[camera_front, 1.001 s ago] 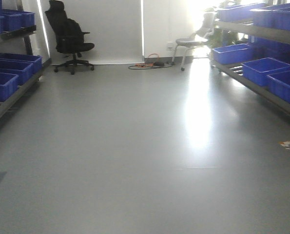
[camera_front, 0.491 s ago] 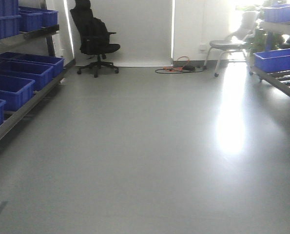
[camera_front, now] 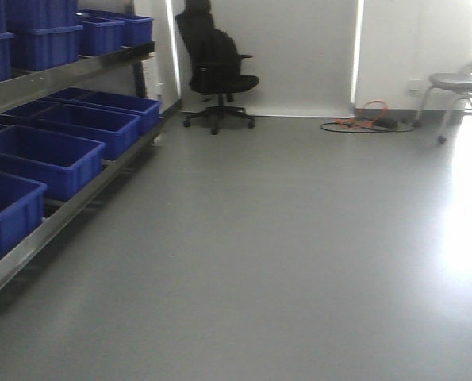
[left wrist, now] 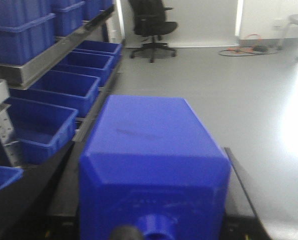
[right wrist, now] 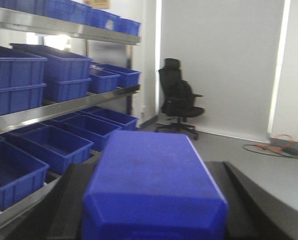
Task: Pick and sort blue part to right shelf
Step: 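Drive the base to the blue-bin shelf holding both parts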
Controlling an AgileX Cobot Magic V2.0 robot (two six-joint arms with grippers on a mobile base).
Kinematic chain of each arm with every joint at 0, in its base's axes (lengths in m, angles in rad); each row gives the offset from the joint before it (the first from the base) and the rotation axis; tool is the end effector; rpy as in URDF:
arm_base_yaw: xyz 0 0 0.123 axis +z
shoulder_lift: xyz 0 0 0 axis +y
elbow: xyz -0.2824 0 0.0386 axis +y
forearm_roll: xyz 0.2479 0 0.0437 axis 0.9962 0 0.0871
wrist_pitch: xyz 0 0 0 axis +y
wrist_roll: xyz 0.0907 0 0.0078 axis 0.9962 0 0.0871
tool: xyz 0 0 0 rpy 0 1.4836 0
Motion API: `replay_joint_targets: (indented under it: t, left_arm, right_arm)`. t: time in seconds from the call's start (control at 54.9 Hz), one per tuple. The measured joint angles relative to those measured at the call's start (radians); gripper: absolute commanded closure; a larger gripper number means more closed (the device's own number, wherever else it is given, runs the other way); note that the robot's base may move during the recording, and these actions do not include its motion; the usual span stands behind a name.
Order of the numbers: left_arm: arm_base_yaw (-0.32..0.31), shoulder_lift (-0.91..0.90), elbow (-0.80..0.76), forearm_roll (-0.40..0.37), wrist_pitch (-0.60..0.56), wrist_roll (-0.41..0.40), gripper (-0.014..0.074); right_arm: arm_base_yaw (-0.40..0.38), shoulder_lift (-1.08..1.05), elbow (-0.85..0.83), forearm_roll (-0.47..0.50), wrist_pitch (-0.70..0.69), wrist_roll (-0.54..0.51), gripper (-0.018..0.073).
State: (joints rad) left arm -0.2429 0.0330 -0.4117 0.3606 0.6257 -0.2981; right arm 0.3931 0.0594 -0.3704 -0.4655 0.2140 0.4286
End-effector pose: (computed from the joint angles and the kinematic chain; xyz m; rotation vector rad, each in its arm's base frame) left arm 0.0254 0.0131 0.2916 0.0495 1.6959 -0.0059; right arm 0.0327 0.0041 0.3142 -0.2069 1.3537 0.2415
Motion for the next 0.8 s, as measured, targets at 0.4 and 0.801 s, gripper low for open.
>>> replay_joint_targets:
  t: [0.4,0.801]
  left_arm:
    - [0.0,0.0,0.0,0.0,0.0,0.0,0.0317]
    - [0.0,0.0,0.0,0.0,0.0,0.0,0.0317]
  right_arm:
    - [0.0,0.0,0.0,0.0,0.0,0.0,0.0354]
    - [0.0,0.0,0.0,0.0,0.0,0.0,0.0354]
